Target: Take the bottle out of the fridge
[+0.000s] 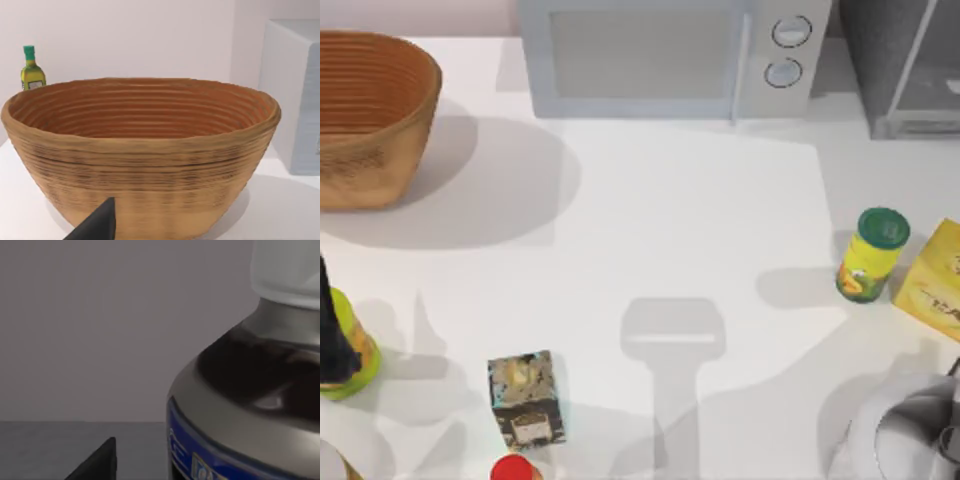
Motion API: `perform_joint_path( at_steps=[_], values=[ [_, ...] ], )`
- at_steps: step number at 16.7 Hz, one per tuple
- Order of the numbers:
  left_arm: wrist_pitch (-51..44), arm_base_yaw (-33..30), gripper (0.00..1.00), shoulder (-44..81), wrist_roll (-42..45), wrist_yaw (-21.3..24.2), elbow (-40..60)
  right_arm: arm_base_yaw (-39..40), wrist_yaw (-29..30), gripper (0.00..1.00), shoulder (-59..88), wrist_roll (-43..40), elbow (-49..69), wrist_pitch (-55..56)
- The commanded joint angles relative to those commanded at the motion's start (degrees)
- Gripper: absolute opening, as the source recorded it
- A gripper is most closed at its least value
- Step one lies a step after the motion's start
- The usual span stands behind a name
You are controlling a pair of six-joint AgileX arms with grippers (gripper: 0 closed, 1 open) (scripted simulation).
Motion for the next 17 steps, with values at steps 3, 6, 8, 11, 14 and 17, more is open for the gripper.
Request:
perform_joint_path(
  at_steps=[3,6,8,11,14,17],
  values=[
    [0.00,0.00,1.00,0.00,0.00,0.00,0.00,0.00,0.00,0.70,0.00,0.00,0.00,0.00],
    [0.00,0.00,1.00,0.00,0.00,0.00,0.00,0.00,0.00,0.47,0.00,0.00,0.00,0.00],
    [0.00,0.00,1.00,0.00,0.00,0.00,0.00,0.00,0.00,0.32,0.00,0.00,0.00,0.00],
    [0.00,0.00,1.00,0.00,0.00,0.00,0.00,0.00,0.00,0.10,0.00,0.00,0.00,0.00],
    [0.00,0.00,1.00,0.00,0.00,0.00,0.00,0.00,0.00,0.00,0.00,0.00,0.00,0.00],
    [0.00,0.00,1.00,0.00,0.00,0.00,0.00,0.00,0.00,0.00,0.00,0.00,0.00,0.00]
  ],
)
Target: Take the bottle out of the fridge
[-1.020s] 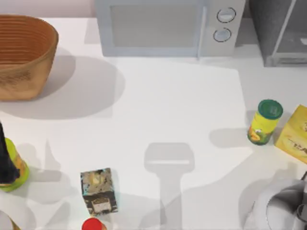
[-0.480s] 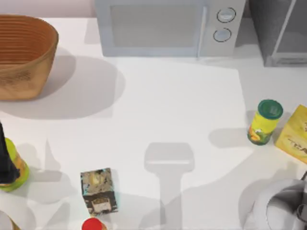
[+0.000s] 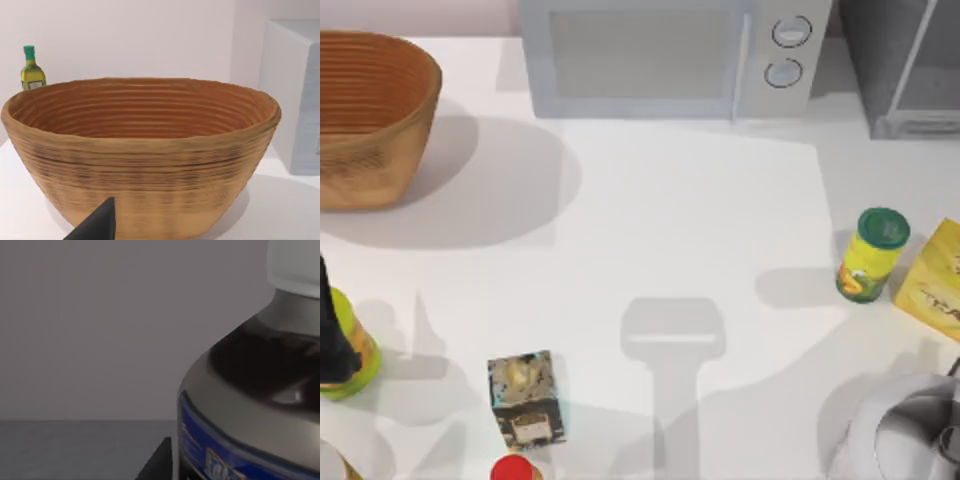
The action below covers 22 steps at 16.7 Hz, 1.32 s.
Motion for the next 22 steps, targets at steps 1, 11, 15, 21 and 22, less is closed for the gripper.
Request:
perform_joint_path(
  at_steps=[1,11,15,21,22],
  values=[
    [0.00,0.00,1.00,0.00,0.00,0.00,0.00,0.00,0.00,0.00,0.00,0.00,0.00,0.00],
    [0.00,0.00,1.00,0.00,0.00,0.00,0.00,-0.18,-0.09,0.00,-5.60,0.15,2.12,-8.28],
    [0.00,0.00,1.00,0.00,0.00,0.00,0.00,-0.19,-0.11,0.00,-6.36,0.15,2.61,-8.91],
    [0.00,0.00,1.00,0.00,0.00,0.00,0.00,-1.53,-0.88,0.00,-10.71,0.19,-4.47,-6.28],
    [0.00,0.00,1.00,0.00,0.00,0.00,0.00,-1.91,-1.33,0.00,-12.48,0.21,-7.65,-5.28]
  ],
)
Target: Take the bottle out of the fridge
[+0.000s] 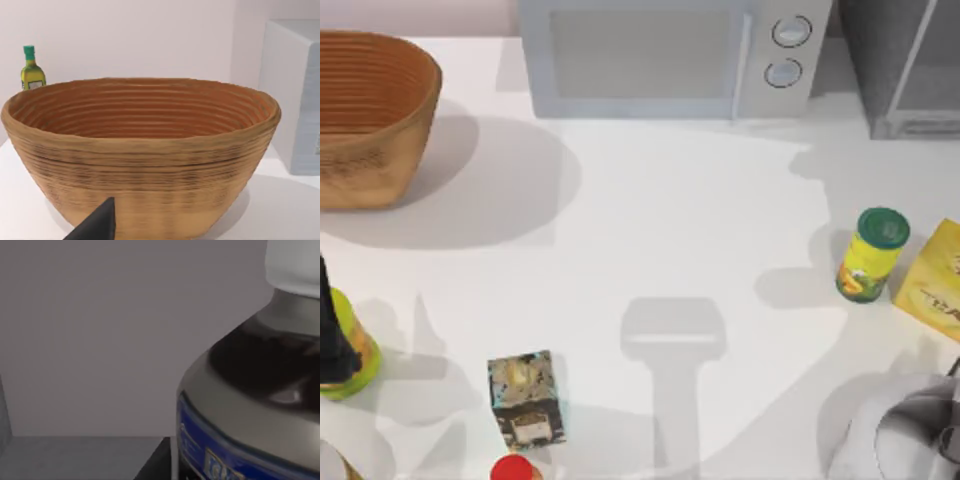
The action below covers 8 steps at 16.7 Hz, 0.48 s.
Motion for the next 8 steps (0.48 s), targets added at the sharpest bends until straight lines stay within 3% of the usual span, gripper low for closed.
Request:
perform_joint_path(
  at_steps=[4,8],
  values=[
    [0.00,0.00,1.00,0.00,0.00,0.00,0.00,-1.45,-2.01,0.00,-7.42,0.11,-12.85,4.37],
    [0.00,0.00,1.00,0.00,0.00,0.00,0.00,-2.09,-2.87,0.00,-10.70,0.12,-16.86,6.45]
  ],
)
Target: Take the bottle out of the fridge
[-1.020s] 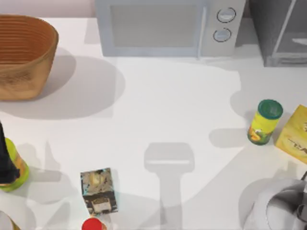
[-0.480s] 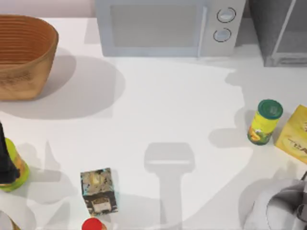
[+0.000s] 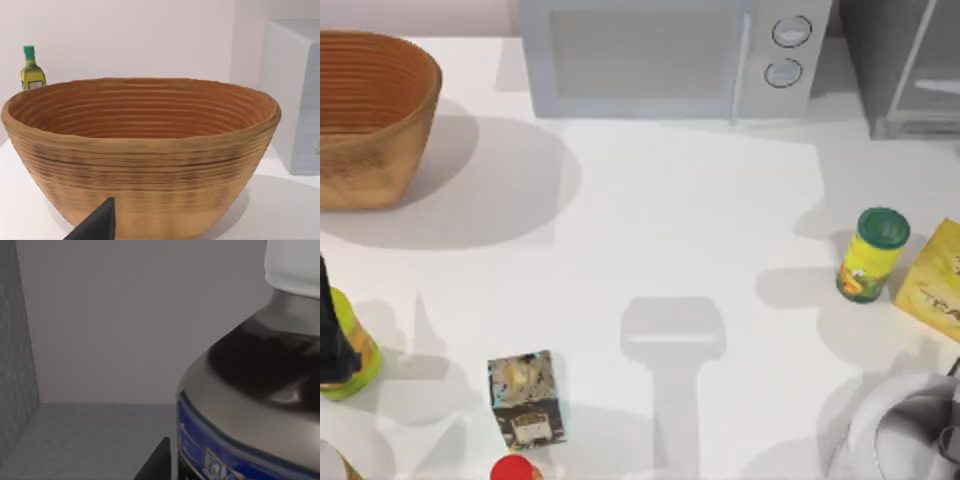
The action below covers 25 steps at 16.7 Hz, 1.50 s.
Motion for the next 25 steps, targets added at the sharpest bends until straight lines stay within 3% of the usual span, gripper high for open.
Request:
perform_joint_path(
  at_steps=[6,11,25],
  values=[
    [0.00,0.00,1.00,0.00,0.00,0.00,0.00,0.60,0.47,0.00,-1.08,0.00,-0.68,-1.05],
    [0.00,0.00,1.00,0.00,0.00,0.00,0.00,3.22,3.04,0.00,-14.41,-0.35,-7.73,-8.25],
    [0.00,0.00,1.00,0.00,0.00,0.00,0.00,16.61,15.08,0.00,-95.25,-0.13,-45.73,-47.02]
  ],
)
